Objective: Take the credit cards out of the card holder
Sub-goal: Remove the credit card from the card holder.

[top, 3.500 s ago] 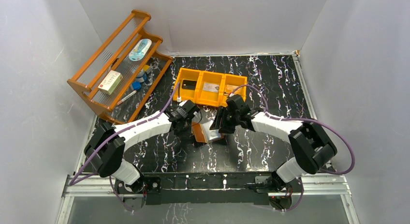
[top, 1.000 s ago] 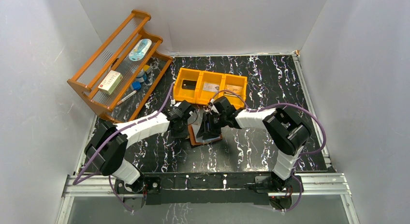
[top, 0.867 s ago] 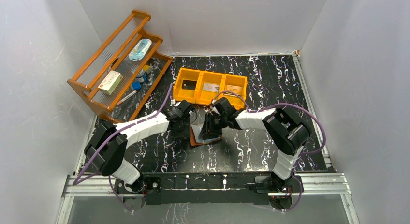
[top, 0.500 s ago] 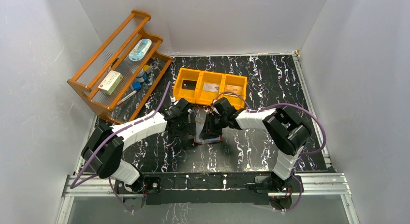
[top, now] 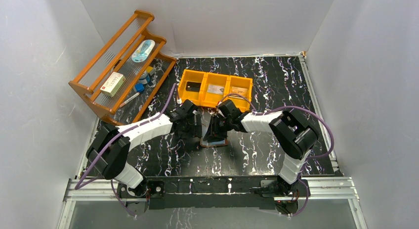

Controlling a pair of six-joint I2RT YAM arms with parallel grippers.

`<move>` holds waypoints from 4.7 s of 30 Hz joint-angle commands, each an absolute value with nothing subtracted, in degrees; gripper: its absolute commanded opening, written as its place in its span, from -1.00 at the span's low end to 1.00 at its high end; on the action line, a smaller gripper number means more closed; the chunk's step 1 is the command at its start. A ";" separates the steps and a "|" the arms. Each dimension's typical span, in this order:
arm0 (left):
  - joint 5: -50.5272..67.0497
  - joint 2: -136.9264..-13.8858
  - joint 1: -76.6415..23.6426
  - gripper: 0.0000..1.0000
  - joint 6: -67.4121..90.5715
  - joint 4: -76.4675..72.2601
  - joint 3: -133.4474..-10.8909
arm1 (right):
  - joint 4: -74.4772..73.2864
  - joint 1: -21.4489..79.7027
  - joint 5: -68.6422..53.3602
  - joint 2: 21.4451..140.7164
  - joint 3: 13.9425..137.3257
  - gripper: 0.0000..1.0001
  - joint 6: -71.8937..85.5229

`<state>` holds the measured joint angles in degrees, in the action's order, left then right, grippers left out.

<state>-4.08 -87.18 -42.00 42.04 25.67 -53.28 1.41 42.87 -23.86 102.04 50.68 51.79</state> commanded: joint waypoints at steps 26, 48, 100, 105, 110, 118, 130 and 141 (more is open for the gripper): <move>-5.49 -82.56 -42.19 0.13 39.98 26.41 -52.94 | -5.69 39.91 -22.43 100.35 56.00 -0.15 44.66; -2.43 -87.96 -42.08 -0.09 39.20 19.04 -53.51 | -6.98 39.99 -21.37 102.08 53.18 -0.13 44.55; 5.00 -86.48 -42.19 -0.38 37.90 17.64 -49.43 | -17.85 38.29 -5.05 91.35 54.20 0.11 42.84; 5.53 -87.18 -42.23 -0.38 37.86 17.43 -50.16 | -14.93 38.32 -8.92 91.62 53.15 0.00 43.15; 5.80 -87.50 -42.19 -0.38 37.75 17.20 -50.41 | -12.31 38.33 -12.65 91.89 52.87 -0.02 43.66; 5.81 -87.56 -42.14 -0.38 37.86 17.05 -50.27 | -0.93 39.24 -28.22 96.51 54.24 0.06 46.39; 1.87 -82.85 -42.14 -0.10 39.39 18.20 -50.69 | -9.77 39.61 -20.77 101.32 56.30 -0.10 44.08; 2.81 -86.69 -42.19 0.29 40.28 16.36 -52.41 | -8.43 39.63 -17.67 100.12 52.08 -0.25 46.85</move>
<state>2.59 -83.79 -42.09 39.66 15.35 -50.46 -7.90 39.51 -20.53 100.97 53.71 46.30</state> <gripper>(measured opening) 0.653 0.373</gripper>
